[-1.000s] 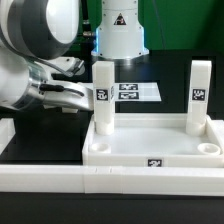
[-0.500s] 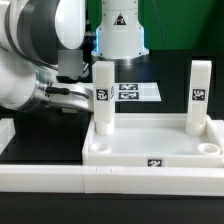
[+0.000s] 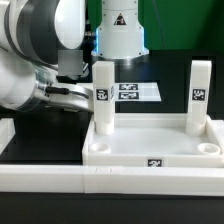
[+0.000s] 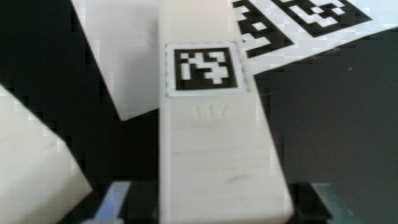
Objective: Assemble desk
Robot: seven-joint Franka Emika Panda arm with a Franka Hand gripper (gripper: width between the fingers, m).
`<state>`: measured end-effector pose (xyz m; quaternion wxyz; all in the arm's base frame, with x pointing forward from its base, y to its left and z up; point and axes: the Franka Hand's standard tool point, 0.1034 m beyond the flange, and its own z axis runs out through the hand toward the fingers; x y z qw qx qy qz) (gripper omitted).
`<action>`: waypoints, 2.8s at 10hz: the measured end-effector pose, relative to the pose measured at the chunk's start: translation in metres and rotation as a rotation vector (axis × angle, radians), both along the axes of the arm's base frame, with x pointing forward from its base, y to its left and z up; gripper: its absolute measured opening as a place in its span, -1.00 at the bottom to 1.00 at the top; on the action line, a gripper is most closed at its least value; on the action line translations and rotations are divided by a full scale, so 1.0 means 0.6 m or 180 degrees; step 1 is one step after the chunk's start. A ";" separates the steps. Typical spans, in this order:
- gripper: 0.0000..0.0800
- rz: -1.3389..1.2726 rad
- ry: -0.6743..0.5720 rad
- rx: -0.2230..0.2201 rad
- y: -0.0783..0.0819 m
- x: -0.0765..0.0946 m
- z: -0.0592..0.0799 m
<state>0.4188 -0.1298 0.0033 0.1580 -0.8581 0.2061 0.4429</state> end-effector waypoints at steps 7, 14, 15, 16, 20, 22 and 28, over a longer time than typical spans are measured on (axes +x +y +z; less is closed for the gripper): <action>-0.27 0.0117 -0.0480 -0.0006 -0.015 0.080 0.109; -0.27 0.0260 -0.1700 -0.0501 -0.052 0.156 0.136; -0.27 0.0279 -0.1945 -0.0632 -0.056 0.172 0.151; -0.27 0.0313 -0.2168 -0.0755 -0.051 0.187 0.162; -0.27 0.0348 -0.2793 -0.1234 -0.068 0.200 0.161; -0.27 0.0418 -0.2853 -0.1151 -0.027 0.238 0.213; -0.27 0.0513 -0.3358 -0.1390 -0.006 0.285 0.242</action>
Offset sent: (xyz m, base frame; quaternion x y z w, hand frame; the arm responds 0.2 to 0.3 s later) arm 0.0227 -0.0059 0.0485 -0.0105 -0.0052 -0.0185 0.9998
